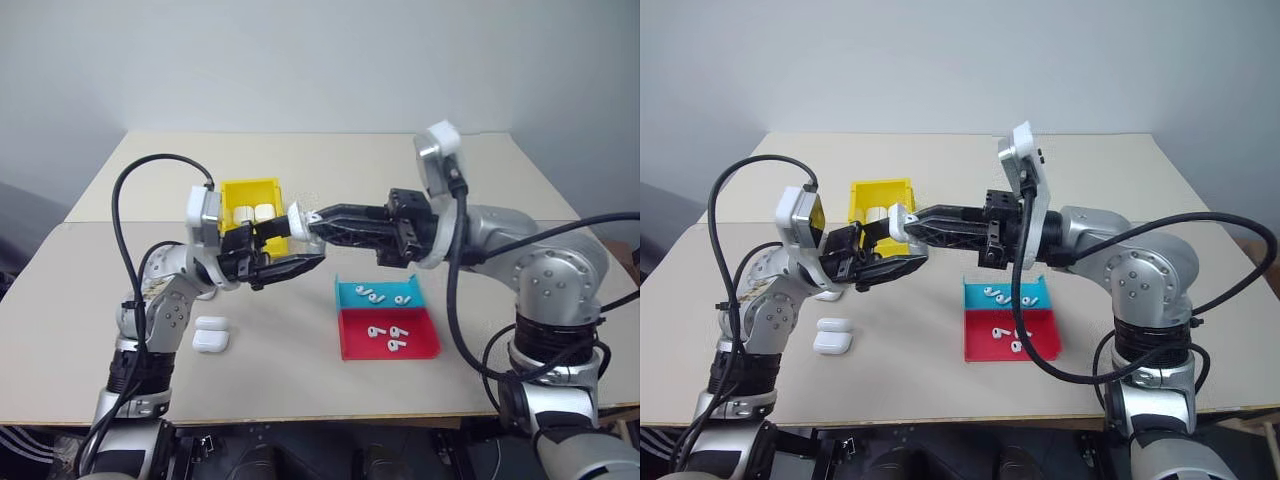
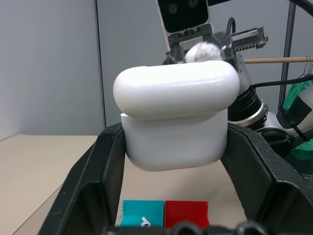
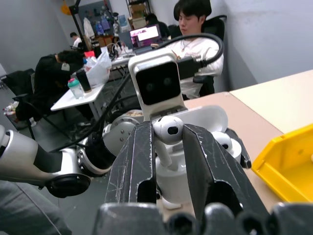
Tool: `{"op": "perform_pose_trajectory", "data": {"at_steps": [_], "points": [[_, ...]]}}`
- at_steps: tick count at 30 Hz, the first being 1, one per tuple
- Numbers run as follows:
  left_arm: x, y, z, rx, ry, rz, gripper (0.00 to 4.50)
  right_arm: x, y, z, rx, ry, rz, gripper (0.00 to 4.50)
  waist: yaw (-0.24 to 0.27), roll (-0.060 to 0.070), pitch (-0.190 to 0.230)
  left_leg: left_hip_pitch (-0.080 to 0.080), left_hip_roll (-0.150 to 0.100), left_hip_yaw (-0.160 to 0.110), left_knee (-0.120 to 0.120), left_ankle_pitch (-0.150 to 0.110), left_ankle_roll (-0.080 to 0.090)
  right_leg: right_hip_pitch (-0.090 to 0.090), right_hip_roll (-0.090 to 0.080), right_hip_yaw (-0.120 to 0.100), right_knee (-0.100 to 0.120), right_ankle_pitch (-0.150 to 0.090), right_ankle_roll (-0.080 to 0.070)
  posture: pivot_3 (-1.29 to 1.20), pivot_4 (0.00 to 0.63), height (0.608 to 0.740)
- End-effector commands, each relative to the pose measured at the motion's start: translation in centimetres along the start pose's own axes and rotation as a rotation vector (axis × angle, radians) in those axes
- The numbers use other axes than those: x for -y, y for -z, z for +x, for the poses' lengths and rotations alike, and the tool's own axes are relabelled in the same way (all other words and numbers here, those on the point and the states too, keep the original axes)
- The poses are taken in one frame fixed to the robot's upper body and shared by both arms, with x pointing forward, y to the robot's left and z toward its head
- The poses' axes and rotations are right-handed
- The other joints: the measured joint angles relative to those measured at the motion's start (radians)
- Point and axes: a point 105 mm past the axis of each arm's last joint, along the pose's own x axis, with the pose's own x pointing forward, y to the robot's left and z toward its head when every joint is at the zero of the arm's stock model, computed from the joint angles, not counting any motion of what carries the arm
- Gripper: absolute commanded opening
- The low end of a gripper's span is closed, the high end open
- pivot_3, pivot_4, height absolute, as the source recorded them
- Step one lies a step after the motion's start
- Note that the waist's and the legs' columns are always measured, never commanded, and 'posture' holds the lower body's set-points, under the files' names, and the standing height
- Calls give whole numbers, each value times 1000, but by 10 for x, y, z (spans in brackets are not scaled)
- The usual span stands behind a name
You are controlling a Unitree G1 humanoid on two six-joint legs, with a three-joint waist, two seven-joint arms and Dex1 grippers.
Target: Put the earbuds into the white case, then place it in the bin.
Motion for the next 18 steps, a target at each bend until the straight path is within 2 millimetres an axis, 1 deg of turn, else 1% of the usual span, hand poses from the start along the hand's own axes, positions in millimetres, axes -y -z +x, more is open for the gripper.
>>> {"op": "perform_pose_trajectory", "data": {"at_steps": [1,8,10,11,13,18], "points": [[6,-9,5,21,38,37,2789,-2,-4,-1,7,3,-52,614,0,0,0,0,0,0,0,0,0,0,0,0,0,0,0,0,150,740],[5,-10,8,24,39,41,2789,-4,6,-2,-40,-3,-88,614,1,0,0,0,0,0,0,0,0,0,0,0,0,0,0,0,150,740],[5,-11,9,25,39,42,2789,-4,8,-2,-56,-3,-92,1337,2,0,0,0,0,0,0,0,0,0,0,0,0,0,0,0,150,740],[5,-11,9,25,39,43,2789,-3,9,-2,-62,-1,-95,1549,1,0,0,0,0,0,0,0,0,0,0,0,0,0,0,0,150,740],[5,-11,8,24,38,43,2789,-2,7,-5,-63,5,-97,2162,1,0,0,0,0,0,0,0,0,0,0,0,0,0,0,0,150,740],[6,-9,8,18,33,37,2789,-7,-1,-14,-53,-17,-103,2162,3,0,0,0,0,0,0,0,0,0,0,0,-1,0,0,0,150,740]]}}
